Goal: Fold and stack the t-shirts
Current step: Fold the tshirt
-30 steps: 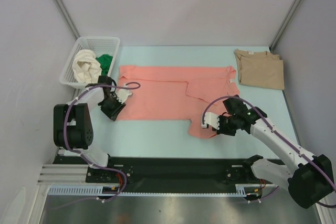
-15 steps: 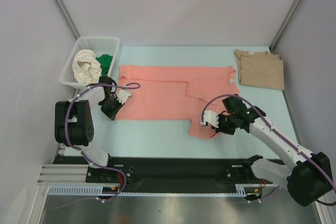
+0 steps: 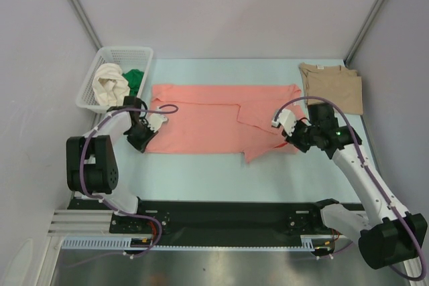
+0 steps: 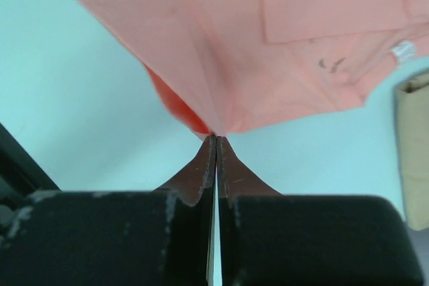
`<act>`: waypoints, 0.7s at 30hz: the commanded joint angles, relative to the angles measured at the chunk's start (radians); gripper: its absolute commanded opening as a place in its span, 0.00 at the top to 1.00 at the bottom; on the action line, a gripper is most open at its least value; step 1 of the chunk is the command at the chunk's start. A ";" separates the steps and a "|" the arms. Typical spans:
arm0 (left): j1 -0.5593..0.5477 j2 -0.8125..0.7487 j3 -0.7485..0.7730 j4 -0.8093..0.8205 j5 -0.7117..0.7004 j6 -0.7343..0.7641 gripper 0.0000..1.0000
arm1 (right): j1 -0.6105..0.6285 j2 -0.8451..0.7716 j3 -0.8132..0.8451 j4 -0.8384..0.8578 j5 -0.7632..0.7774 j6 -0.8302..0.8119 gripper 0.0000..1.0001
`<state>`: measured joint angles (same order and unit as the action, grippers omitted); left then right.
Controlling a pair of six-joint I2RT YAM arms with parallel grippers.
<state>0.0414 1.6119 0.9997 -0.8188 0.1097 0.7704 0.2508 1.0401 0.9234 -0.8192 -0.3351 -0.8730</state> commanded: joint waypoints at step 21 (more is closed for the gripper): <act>0.005 0.014 0.255 -0.080 0.059 -0.006 0.99 | -0.071 0.029 0.212 0.124 -0.013 0.134 1.00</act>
<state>0.0418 1.5990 1.1801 -0.9005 0.1364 0.7757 0.1875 1.0420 1.0924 -0.7662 -0.3389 -0.7578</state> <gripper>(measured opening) 0.009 0.009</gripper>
